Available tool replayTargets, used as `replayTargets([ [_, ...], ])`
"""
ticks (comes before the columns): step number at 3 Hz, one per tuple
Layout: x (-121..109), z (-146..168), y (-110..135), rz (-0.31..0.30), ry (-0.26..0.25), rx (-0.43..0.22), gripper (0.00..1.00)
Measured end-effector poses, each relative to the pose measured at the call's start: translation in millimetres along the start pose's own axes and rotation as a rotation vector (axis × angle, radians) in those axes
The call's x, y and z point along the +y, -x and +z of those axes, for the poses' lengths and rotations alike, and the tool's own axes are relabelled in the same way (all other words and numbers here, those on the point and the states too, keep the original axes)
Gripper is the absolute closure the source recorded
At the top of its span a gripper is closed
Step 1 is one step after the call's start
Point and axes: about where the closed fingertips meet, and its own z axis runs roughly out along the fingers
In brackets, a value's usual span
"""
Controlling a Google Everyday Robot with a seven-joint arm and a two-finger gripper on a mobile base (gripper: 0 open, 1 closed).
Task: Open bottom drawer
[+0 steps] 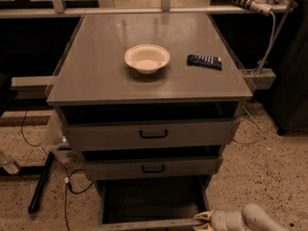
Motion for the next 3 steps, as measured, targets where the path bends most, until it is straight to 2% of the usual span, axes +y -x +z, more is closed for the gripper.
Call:
replayTargets([
  [1,-0.9,-3.7,4.6,-0.002,-0.001,0.0,1.0],
  [2,7.0,-8.4,6.8,-0.047,-0.041,0.013,1.0],
  [3,7.0,-8.2,6.9,-0.047,-0.041,0.013,0.82],
])
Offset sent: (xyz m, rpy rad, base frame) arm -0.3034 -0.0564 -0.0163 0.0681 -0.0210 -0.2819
